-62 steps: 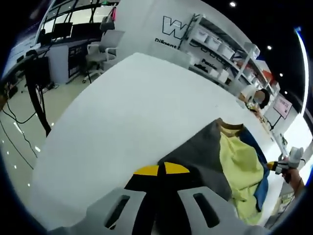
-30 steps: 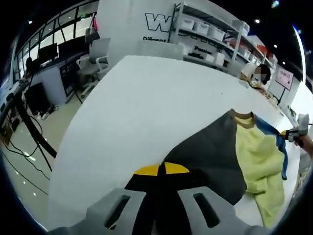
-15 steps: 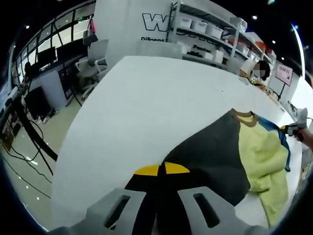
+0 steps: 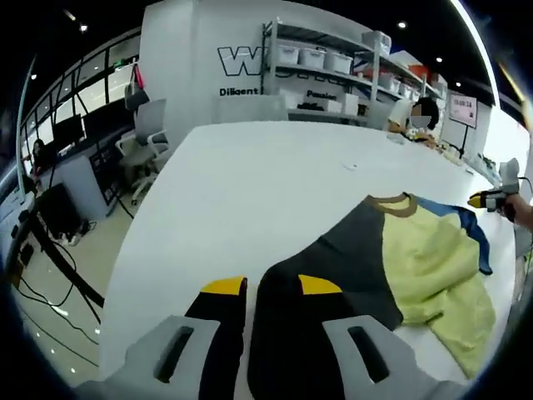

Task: Fold the garment on the visible template until the final outline fits inside the template.

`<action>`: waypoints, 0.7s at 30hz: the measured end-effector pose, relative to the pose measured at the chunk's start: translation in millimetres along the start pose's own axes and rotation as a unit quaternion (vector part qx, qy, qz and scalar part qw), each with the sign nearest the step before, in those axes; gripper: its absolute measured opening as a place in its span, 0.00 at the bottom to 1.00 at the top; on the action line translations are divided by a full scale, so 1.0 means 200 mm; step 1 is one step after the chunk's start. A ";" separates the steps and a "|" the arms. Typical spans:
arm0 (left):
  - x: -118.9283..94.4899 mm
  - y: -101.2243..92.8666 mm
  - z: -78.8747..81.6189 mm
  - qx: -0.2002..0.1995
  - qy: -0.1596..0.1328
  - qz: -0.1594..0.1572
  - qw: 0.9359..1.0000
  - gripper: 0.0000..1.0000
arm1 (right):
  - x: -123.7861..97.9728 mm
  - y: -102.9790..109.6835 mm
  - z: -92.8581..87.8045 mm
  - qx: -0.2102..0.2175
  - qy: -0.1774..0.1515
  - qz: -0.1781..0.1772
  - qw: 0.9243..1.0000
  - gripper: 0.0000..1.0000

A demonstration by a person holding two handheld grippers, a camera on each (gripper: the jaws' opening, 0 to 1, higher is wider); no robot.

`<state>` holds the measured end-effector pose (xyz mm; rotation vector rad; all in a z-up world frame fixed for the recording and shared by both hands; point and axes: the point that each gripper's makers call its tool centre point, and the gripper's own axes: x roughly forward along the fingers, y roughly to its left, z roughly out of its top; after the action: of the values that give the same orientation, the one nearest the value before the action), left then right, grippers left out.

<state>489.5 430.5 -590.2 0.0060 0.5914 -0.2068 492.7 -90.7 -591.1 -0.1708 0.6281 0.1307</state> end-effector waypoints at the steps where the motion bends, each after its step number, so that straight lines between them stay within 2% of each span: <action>1: -0.01 -0.02 0.00 0.000 -0.001 -0.005 1.000 0.16 | -0.01 0.02 0.01 -0.010 -0.003 0.003 1.000 0.26; 6: -0.06 -0.10 -0.03 0.002 -0.003 -0.024 1.000 0.17 | -0.06 0.07 0.08 -0.021 -0.029 0.003 0.999 0.35; 11: -0.11 -0.17 -0.04 0.004 -0.008 -0.043 0.999 0.17 | -0.10 0.14 0.12 -0.017 -0.046 0.019 0.999 0.35; 21: -0.21 -0.32 -0.05 0.014 -0.018 -0.088 0.996 0.17 | -0.17 0.24 0.14 -0.016 -0.062 0.031 0.997 0.33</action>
<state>438.2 377.1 -572.5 -0.0225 0.5541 -0.3851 472.4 -40.4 -554.8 -0.1736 0.5085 0.2106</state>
